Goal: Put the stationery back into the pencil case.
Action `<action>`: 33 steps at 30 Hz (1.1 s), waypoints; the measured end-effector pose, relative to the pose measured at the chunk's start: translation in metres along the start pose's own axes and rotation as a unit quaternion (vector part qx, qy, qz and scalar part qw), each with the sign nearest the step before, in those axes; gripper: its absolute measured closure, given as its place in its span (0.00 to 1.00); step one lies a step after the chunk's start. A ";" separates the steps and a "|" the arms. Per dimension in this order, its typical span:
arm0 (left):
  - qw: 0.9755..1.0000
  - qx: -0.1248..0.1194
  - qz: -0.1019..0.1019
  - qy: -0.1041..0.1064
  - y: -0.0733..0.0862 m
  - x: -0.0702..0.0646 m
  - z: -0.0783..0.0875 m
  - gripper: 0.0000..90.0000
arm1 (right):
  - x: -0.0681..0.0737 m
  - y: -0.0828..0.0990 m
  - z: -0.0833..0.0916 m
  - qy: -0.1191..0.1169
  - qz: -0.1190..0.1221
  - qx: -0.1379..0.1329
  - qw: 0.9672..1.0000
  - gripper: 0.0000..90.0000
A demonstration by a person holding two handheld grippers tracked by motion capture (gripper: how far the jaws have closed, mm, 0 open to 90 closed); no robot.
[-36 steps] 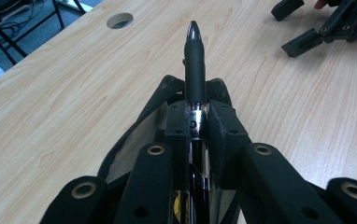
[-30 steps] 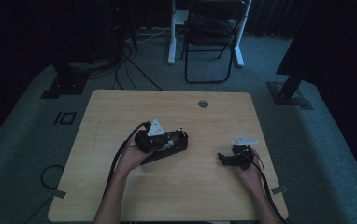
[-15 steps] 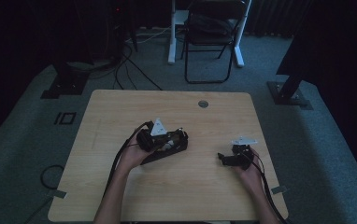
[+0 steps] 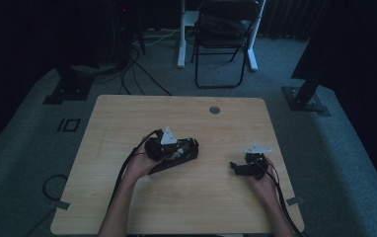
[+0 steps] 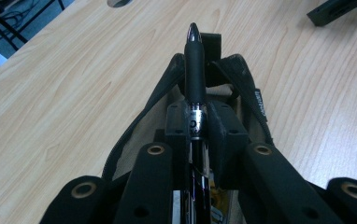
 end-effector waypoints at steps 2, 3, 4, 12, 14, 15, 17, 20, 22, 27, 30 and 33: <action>1.000 0.002 0.000 0.001 0.001 0.000 -0.001 0.88 | 0.000 0.000 0.000 0.000 0.000 0.000 1.000 0.14; 1.000 0.004 -0.001 0.000 0.001 0.000 -0.001 0.88 | 0.000 0.000 0.000 0.000 0.000 0.000 1.000 0.14; 1.000 0.005 -0.001 0.001 0.002 0.001 -0.002 0.88 | 0.000 0.000 0.000 0.000 0.000 0.000 1.000 0.14; 1.000 0.015 -0.005 0.002 0.007 0.000 -0.006 0.88 | 0.000 0.000 0.000 0.000 0.000 0.000 1.000 0.14; 1.000 0.019 -0.005 0.001 0.008 0.001 -0.007 0.88 | 0.000 0.000 0.000 0.000 0.000 0.000 1.000 0.14; 1.000 0.019 -0.005 0.001 0.008 0.001 -0.007 0.88 | 0.000 0.000 0.000 0.000 0.000 0.000 1.000 0.14; 1.000 0.022 -0.007 0.002 0.009 0.001 -0.009 0.88 | 0.000 0.000 0.000 0.000 0.000 0.000 1.000 0.14; 1.000 0.026 -0.007 0.004 0.011 0.001 -0.010 0.88 | 0.000 0.000 0.000 0.000 0.000 0.000 1.000 0.14; 1.000 0.028 -0.006 0.007 0.011 0.000 -0.012 0.88 | 0.000 0.000 0.000 0.000 0.001 0.000 1.000 0.14; 0.999 0.041 -0.009 0.014 0.014 0.000 -0.015 0.88 | 0.000 0.000 0.000 0.000 0.000 0.000 1.000 0.14; 0.999 0.045 -0.010 0.014 0.016 0.000 -0.017 0.88 | 0.000 0.000 0.000 0.000 0.000 0.000 1.000 0.14; 0.999 0.047 -0.008 0.016 0.017 0.001 -0.019 0.88 | 0.000 0.000 0.000 0.000 0.000 0.000 1.000 0.14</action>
Point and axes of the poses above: each handheld gripper's, and its own axes: z roughly backward along the jaws, y roughly out of its underside, x roughly to its left, the point moved 6 cm from there along -z, roughly forward along the jaws, and after that the axes turned 6 degrees about z, right-handed, at the moved point
